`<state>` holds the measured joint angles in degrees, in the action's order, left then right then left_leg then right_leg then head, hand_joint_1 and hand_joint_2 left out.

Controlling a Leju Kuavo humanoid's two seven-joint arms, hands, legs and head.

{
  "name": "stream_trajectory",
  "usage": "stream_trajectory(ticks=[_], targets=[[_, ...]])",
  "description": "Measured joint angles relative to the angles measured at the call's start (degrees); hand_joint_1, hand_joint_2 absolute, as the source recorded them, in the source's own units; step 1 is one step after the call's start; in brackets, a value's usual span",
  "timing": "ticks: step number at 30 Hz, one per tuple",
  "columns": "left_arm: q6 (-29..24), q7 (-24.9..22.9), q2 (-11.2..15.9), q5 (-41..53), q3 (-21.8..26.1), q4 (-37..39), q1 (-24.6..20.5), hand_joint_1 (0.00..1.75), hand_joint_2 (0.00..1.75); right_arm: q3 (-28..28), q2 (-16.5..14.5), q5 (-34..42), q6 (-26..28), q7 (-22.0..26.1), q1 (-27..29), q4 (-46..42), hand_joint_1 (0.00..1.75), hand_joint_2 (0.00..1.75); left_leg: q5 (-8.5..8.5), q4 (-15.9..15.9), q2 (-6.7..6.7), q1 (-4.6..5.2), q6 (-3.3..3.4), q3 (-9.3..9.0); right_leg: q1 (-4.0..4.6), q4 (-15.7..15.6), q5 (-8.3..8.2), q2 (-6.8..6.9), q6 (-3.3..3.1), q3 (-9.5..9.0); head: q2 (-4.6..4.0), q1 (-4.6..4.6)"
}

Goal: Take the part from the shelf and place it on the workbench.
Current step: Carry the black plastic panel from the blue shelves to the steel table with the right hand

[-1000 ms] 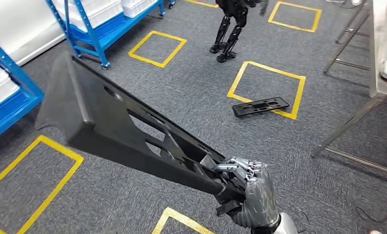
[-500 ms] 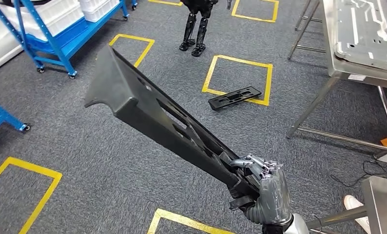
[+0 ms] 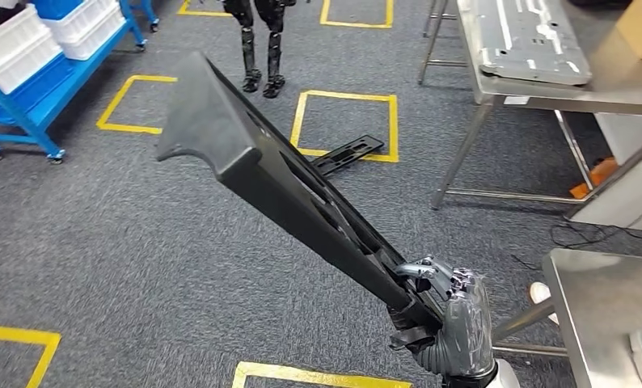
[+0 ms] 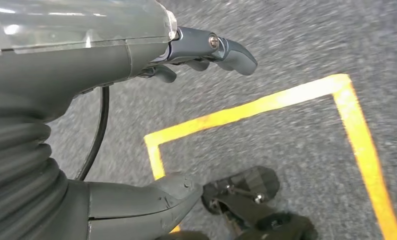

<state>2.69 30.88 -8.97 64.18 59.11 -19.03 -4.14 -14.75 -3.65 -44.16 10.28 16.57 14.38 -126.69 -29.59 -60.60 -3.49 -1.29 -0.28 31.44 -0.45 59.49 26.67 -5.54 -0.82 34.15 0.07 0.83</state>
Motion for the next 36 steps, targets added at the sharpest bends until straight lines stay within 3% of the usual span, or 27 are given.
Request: stream_trajectory(ticks=[1,2,4,6,8,9,10,11,13,15,17,19,21,23,25,26,27,28,30,32,34,35,36], targets=[[-0.24,-0.02,-0.14,0.2,0.05,-0.01,-0.08,0.0,1.75,0.0,-0.1,-0.12,-0.02,0.04,-0.01,-0.03,1.75,1.75,0.22,1.43,-0.74,0.02,0.16,-0.57,-0.03,0.08,-0.09,-0.63,0.36,0.27,-0.01,0.0],[-0.66,-0.18,-0.43,0.48,0.09,-0.02,-0.2,0.0,1.75,0.0,-0.2,-0.35,-0.03,0.05,0.02,-0.08,1.75,1.75,0.1,1.79,-0.62,0.19,0.39,-0.72,-0.08,0.05,-0.28,-1.25,0.8,0.52,-0.01,0.0],[-1.71,-0.76,-1.35,1.01,0.1,-0.05,-0.68,0.0,1.75,0.0,-0.41,-0.98,-0.03,-0.04,0.19,-0.34,1.75,1.75,0.51,2.3,0.52,0.26,1.24,-0.82,-0.29,0.03,-0.46,-1.64,1.59,0.93,0.0,0.0],[-2.28,-1.25,-2.23,1.13,0.1,-0.08,-1.22,0.0,1.75,0.0,-0.51,-1.45,-0.02,-0.15,0.19,-0.64,1.75,1.75,1.07,2.99,1.86,0.22,2.2,-0.92,-0.19,2.74,1.45,0.87,1.96,2.25,0.0,0.01],[-2.39,-1.5,-2.79,1.13,0.1,-0.09,-1.42,0.0,1.75,0.0,-0.52,-1.64,-0.01,-0.2,0.07,-0.78,1.75,1.75,1.19,3.17,3.38,0.43,2.68,-0.95,-0.15,9.49,5.25,3.97,2.11,5.34,-0.01,0.02],[-2.39,-1.57,-2.93,1.14,0.1,-0.09,-1.38,0.0,1.75,0.0,-0.52,-1.66,-0.01,-0.22,0.07,-0.78,1.75,1.75,1.15,3.14,4.25,0.54,2.75,-0.93,-0.2,13.02,6.69,4.6,2.23,6.98,0.0,0.02],[-2.39,-1.62,-3.06,1.14,0.09,-0.09,-1.34,0.0,1.75,0.0,-0.52,-1.66,-0.01,-0.25,0.1,-0.78,1.75,1.75,1.07,3.12,5.12,0.62,2.78,-0.92,-0.26,15.12,7.16,4.93,2.31,7.92,0.01,0.02],[-2.39,-1.62,-3.14,1.14,0.09,-0.09,-1.34,0.0,1.75,0.0,-0.52,-1.67,-0.01,-0.27,0.12,-0.78,1.75,1.75,0.99,3.1,5.94,0.65,2.77,-0.94,-0.3,15.21,6.59,5.17,2.34,7.85,0.01,0.02],[-2.31,-1.56,-3.28,1.03,0.1,-0.09,-1.47,0.0,1.75,0.0,-0.52,-1.67,0.02,-0.29,0.13,-0.78,1.75,1.75,0.73,3.04,7.28,0.69,2.57,-1.17,-0.23,9.09,3.09,6.3,2.1,4.26,0.0,0.02],[-1.82,-1.13,-3.28,0.6,0.18,-0.11,-1.49,0.0,1.75,0.0,-0.52,-1.66,0.07,-0.3,0.07,-0.8,1.75,1.75,0.36,2.96,8.28,0.91,2.1,-1.53,0.31,1.85,0.84,8.55,1.49,0.17,-0.01,0.02],[-0.81,-0.17,-2.88,0.03,0.45,-0.14,-1.29,0.0,1.75,0.03,-0.52,-1.5,0.12,-0.31,0.03,-0.85,1.75,1.75,0.06,2.95,9.27,1.11,1.59,-1.82,0.85,-0.49,0.74,9.21,0.98,-0.93,-0.01,0.01],[0.29,0.91,-2.08,-0.4,0.79,-0.16,-1.03,0.0,1.75,0.16,-0.52,-1.09,0.15,-0.3,-0.08,-0.88,1.75,1.75,-0.24,3.0,10.09,1.09,1.08,-2.12,0.74,-0.76,0.51,7.9,0.56,-0.88,-0.01,0.0],[0.78,1.83,-1.26,-0.42,1.05,-0.17,-0.81,0.0,1.75,0.51,-0.52,-0.7,0.25,-0.33,-0.5,-0.86,1.75,1.75,-1.81,1.2,8.21,0.89,0.55,-1.61,0.33,-1.33,0.17,6.77,-0.05,-1.09,-0.01,0.0],[0.45,2.36,-0.51,-0.05,1.29,-0.17,-0.44,0.0,1.75,0.79,-0.54,-0.65,0.35,-0.42,-0.74,-0.85,1.75,1.75,-5.4,-5.21,5.05,0.67,0.18,1.22,0.13,-1.59,-0.02,5.64,-0.47,-1.17,-0.01,0.0],[-0.01,2.19,0.04,0.14,1.55,-0.17,0.0,0.0,1.75,0.83,-0.55,-0.78,0.36,-0.42,-0.5,-0.85,1.75,1.75,-8.01,-12.44,3.96,0.63,-0.02,4.85,0.17,-1.44,-0.02,4.27,-0.57,-1.08,0.0,0.0],[-0.15,1.99,0.22,0.15,1.64,-0.17,0.1,0.0,1.75,0.83,-0.55,-0.81,0.36,-0.39,-0.38,-0.85,1.75,1.75,-7.66,-13.64,3.87,0.63,-0.05,5.67,0.18,-1.3,0.01,3.54,-0.58,-1.05,0.0,0.0],[-0.26,1.8,0.36,0.14,1.72,-0.18,0.12,0.0,1.75,0.83,-0.56,-0.83,0.36,-0.37,-0.33,-0.85,1.75,1.75,-6.17,-12.55,3.77,0.62,-0.02,5.45,0.16,-1.12,0.05,2.8,-0.55,-1.04,0.0,0.0],[-0.37,1.69,0.5,0.14,1.78,-0.18,0.08,0.0,1.75,0.83,-0.58,-0.85,0.36,-0.35,-0.33,-0.85,1.75,1.75,-3.83,-9.33,3.38,0.56,0.04,4.21,0.12,-0.92,0.13,2.05,-0.47,-1.05,0.0,0.0],[-0.47,1.6,0.67,0.13,1.89,-0.17,0.03,0.0,1.75,0.83,-0.69,-0.88,0.36,-0.33,-0.36,-0.85,1.75,1.75,-0.24,-1.71,1.1,0.34,0.22,1.12,0.08,-0.41,0.33,0.7,-0.13,-0.91,-0.01,0.0],[-0.48,1.52,0.72,0.13,2.1,-0.16,0.02,0.0,1.75,0.84,-0.79,-0.92,0.36,-0.32,-0.36,-0.85,1.75,1.75,0.55,1.56,-0.51,0.26,0.59,-0.23,0.1,-0.13,0.26,-0.51,0.46,-0.44,-0.01,0.0],[-0.48,1.49,0.71,0.13,2.24,-0.16,-0.08,0.0,1.75,0.85,-0.83,-0.95,0.37,-0.31,-0.27,-0.85,1.75,1.75,0.75,1.78,0.29,0.39,1.24,-0.32,0.06,-0.31,-0.11,-1.61,1.19,-0.01,0.0,0.0],[-0.49,1.49,0.71,0.13,2.27,-0.17,-0.16,0.0,1.75,0.86,-0.83,-0.96,0.37,-0.31,-0.22,-0.86,1.75,1.75,0.99,2.01,0.91,0.38,1.67,-0.37,0.04,-0.18,-0.05,-1.25,1.49,0.13,0.0,0.01],[-0.49,1.49,0.7,0.13,2.31,-0.17,-0.22,0.0,1.75,0.86,-0.83,-0.97,0.38,-0.31,-0.22,-0.86,1.75,1.75,1.23,2.28,1.57,0.35,2.12,-0.42,0.12,0.62,0.57,0.0,1.77,0.53,0.0,0.01]])
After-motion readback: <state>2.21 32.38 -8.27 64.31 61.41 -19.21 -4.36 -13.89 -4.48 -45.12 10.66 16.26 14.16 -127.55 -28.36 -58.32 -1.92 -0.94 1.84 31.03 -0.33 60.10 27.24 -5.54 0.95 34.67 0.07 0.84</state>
